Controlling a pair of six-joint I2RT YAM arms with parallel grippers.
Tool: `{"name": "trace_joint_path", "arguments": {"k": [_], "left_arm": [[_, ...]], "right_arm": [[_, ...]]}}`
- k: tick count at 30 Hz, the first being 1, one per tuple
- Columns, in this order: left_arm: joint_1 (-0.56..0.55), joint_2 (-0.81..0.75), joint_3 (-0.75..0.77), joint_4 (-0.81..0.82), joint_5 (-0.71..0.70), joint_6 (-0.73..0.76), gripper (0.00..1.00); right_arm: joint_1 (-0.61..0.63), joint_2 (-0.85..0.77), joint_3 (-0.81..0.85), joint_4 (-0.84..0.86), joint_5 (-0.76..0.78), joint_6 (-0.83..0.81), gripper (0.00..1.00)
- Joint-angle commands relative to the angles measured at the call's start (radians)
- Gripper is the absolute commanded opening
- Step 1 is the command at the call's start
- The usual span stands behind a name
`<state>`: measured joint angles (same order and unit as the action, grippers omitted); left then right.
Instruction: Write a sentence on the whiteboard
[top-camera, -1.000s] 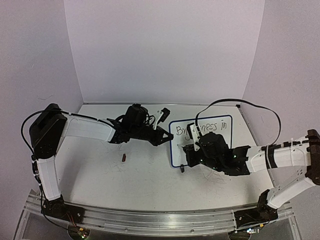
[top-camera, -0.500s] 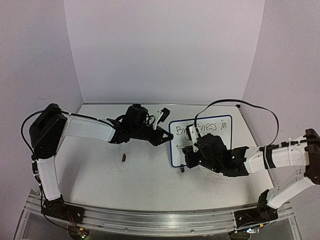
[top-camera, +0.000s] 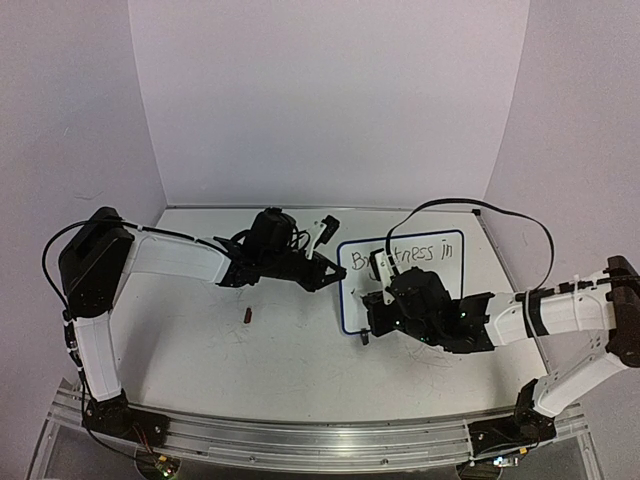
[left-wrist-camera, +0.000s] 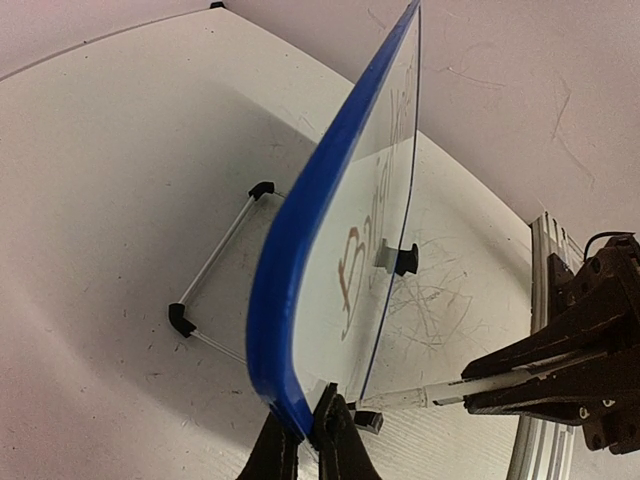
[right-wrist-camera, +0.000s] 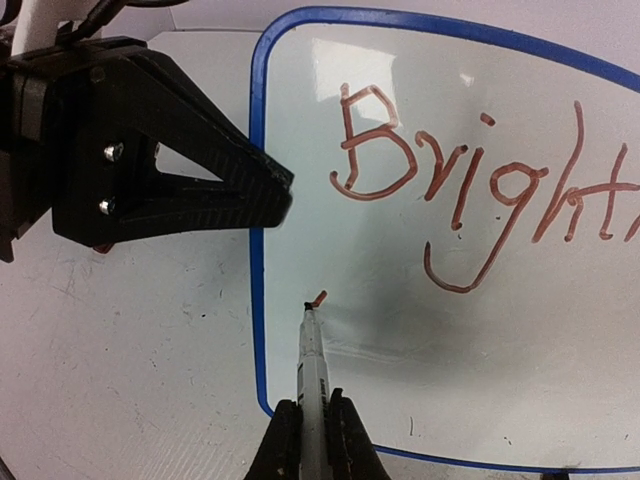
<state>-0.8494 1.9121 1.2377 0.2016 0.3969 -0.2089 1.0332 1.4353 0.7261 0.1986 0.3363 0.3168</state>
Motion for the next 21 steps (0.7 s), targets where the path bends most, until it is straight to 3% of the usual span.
{"name": "trace_joint_path", "arguments": {"k": [1, 21], "left_arm": [[0.004, -0.004, -0.022, -0.137, -0.117, 0.069, 0.0], [0.004, -0.005, -0.024, -0.137, -0.119, 0.071, 0.0]], "right_arm": [[-0.006, 0.021, 0.032, 0.019, 0.042, 0.013, 0.0], [-0.005, 0.013, 0.025, 0.019, 0.045, 0.018, 0.0]]}}
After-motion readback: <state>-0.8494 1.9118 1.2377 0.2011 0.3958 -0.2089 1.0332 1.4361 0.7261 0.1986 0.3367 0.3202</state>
